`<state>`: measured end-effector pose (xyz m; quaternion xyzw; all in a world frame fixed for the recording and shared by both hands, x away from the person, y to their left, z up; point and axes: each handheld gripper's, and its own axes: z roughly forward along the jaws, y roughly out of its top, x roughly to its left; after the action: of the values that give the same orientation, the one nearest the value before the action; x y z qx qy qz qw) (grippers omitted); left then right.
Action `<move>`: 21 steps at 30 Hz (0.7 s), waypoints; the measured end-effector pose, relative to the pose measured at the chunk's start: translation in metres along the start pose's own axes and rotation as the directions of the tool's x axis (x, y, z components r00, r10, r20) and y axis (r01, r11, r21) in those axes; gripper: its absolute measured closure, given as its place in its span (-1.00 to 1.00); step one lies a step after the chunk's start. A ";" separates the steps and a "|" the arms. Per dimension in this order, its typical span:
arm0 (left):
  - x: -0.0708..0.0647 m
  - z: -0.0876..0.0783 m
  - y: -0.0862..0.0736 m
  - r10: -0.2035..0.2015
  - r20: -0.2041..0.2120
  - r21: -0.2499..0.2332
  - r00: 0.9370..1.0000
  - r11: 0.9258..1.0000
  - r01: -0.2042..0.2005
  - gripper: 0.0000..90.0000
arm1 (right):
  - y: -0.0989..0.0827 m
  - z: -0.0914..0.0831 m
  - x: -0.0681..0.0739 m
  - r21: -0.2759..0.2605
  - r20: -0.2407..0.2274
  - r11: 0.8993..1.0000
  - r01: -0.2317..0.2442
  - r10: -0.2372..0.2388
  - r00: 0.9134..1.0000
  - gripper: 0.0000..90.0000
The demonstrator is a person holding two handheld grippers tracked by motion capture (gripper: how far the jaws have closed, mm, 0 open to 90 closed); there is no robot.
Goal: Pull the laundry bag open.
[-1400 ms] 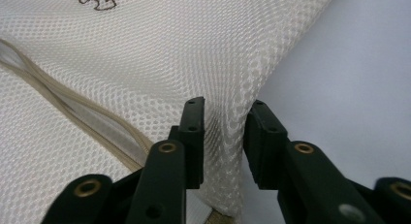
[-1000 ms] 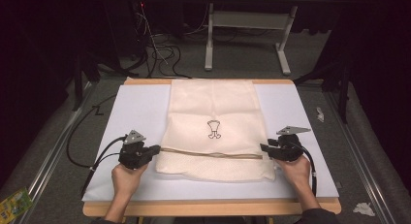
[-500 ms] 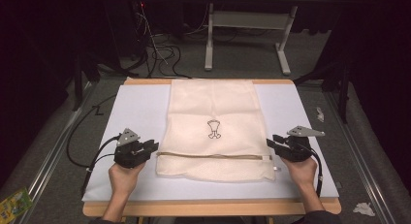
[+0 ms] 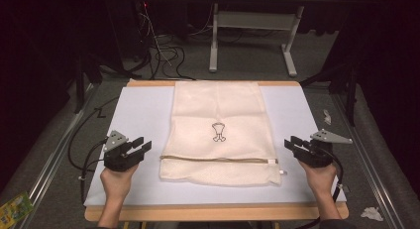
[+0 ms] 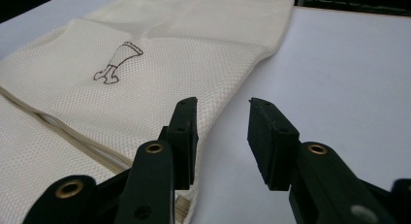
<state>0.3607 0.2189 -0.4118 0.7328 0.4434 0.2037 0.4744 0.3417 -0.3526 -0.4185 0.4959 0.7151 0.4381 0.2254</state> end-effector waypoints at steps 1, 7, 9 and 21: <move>0.001 -0.001 -0.001 -0.005 -0.004 -0.003 1.000 1.000 0.005 0.35 | 0.000 -0.002 -0.001 -0.003 0.003 1.000 -0.009 0.009 1.000 0.44; 0.008 -0.007 -0.005 -0.025 -0.031 -0.019 0.999 1.000 0.025 0.30 | -0.003 -0.012 -0.010 -0.028 0.018 0.999 -0.024 0.025 1.000 0.43; 0.010 -0.008 -0.006 -0.032 -0.034 -0.019 0.999 0.999 0.032 0.29 | -0.005 -0.013 -0.012 -0.034 0.023 0.999 -0.024 0.025 0.999 0.42; 0.019 -0.011 -0.013 -0.062 -0.059 -0.024 0.996 0.998 0.061 0.25 | -0.014 -0.025 -0.026 -0.064 0.043 0.995 -0.074 0.077 0.996 0.39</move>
<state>0.3569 0.2427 -0.4201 0.7070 0.4774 0.2159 0.4750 0.3256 -0.3882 -0.4207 0.5251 0.6766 0.4569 0.2402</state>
